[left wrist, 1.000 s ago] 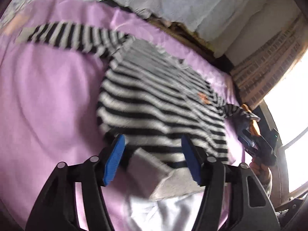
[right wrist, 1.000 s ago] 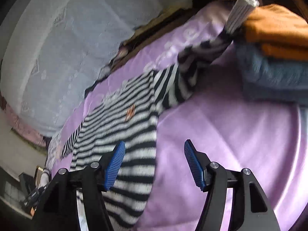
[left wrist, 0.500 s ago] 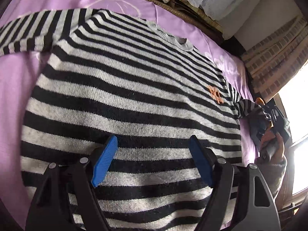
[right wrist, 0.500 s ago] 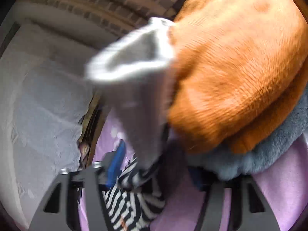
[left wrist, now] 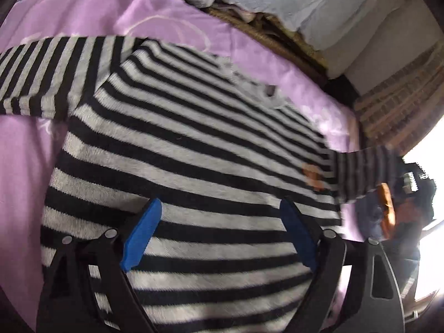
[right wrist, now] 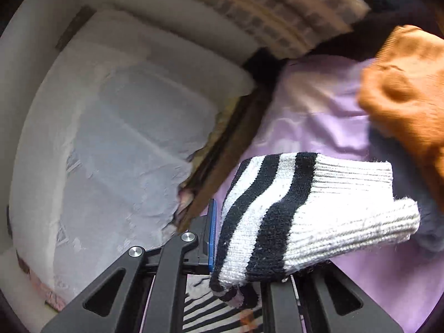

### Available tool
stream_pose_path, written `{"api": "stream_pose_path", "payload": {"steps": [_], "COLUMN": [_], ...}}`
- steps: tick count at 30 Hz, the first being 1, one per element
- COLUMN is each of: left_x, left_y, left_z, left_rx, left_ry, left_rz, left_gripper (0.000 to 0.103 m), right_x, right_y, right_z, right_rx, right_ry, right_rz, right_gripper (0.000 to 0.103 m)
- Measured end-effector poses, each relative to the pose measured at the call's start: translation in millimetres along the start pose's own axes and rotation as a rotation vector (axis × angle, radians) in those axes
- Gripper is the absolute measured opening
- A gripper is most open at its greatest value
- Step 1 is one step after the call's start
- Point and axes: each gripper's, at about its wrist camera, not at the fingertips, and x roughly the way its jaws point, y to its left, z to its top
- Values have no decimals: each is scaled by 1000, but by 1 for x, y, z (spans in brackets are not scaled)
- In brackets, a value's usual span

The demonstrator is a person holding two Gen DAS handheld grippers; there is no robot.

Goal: Fold small clothes
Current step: 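Carry the held sleeve across the sweater body with the right gripper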

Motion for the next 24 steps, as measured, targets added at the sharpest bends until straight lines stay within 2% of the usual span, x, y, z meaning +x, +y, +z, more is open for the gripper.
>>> {"api": "stream_pose_path", "payload": {"steps": [2, 5, 12, 17, 24], "left_x": [15, 12, -3, -14, -7], "left_y": [6, 2, 16, 24, 26], "left_z": [-6, -8, -4, 1, 2], "left_rx": [23, 69, -4, -26, -16], "left_ry": [-2, -28, -72, -114, -108], "left_rz": [13, 29, -17, -2, 21], "left_gripper": [84, 84, 84, 84, 84], "right_x": [13, 11, 17, 40, 70], "right_y": [21, 51, 103, 113, 117], "right_z": [-7, -37, -99, -136, -188], "right_rx": [-60, -126, -308, -413, -553], "right_ry": [22, 62, 181, 278, 420], "right_rz": [26, 53, 83, 79, 51], "right_gripper": [10, 10, 10, 10, 10]}}
